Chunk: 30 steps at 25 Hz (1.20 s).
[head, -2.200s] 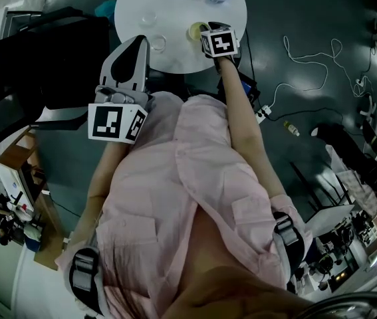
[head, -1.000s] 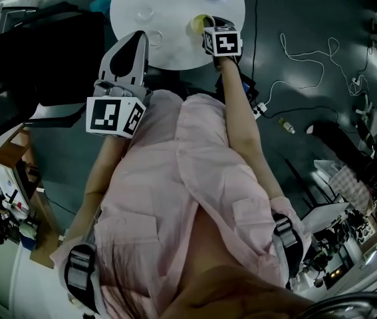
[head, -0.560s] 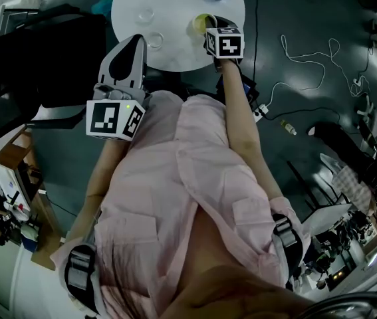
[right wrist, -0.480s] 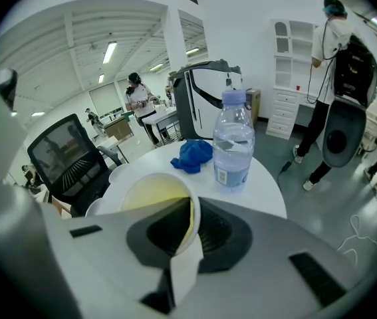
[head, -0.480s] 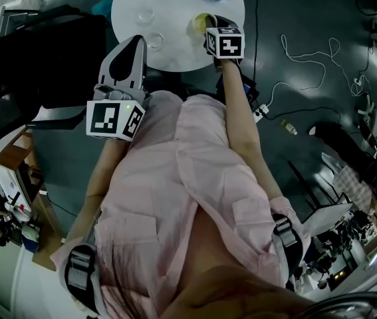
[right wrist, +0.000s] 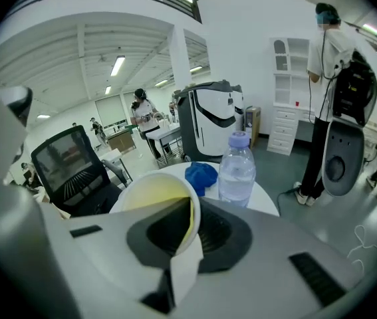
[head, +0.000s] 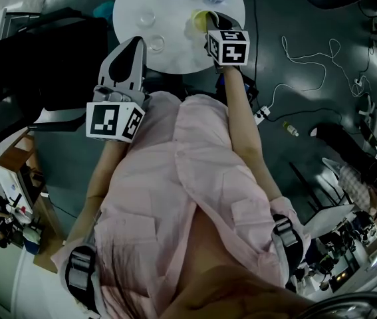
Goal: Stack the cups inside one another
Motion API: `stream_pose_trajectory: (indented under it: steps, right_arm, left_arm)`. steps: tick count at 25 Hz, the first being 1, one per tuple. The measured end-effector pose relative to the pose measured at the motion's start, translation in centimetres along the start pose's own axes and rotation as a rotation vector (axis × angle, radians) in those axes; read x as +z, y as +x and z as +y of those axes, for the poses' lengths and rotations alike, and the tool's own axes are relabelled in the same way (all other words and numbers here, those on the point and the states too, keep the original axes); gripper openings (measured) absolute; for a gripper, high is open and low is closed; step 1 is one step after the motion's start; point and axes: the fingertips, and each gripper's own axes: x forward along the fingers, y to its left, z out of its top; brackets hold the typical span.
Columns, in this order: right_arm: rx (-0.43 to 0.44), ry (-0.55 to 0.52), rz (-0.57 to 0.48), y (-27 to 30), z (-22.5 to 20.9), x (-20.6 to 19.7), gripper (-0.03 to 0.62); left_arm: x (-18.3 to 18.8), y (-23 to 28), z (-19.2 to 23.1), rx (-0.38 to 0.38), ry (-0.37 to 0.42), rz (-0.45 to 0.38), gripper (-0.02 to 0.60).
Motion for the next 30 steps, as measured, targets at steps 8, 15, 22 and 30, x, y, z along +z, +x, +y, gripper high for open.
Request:
stream_pose_trajectory:
  steps: [8,15,22,30]
  right_arm:
    - [-0.005,0.002,-0.112,-2.6,0.7,3.0,0.037]
    - [-0.015,0.037,-0.258,-6.4,2.2,6.7,0.037]
    - [-0.037,0.105,-0.437,-11.9,4.1,10.4,0.037]
    - [-0.122,0.026,-0.593,-18.5,6.6,14.6,0.037]
  left_arm:
    - [0.2,-0.1,0.1,-0.004,0.004,-0.009,0.015]
    - [0.7,-0.5,1.3,-0.013,0.003,-0.009,0.015]
    - [1.4,-0.8,2.4,-0.038,0.003,-0.017,0.016]
    - [3.2,-1.1,3.5,-0.096,0.022,-0.042,0.015]
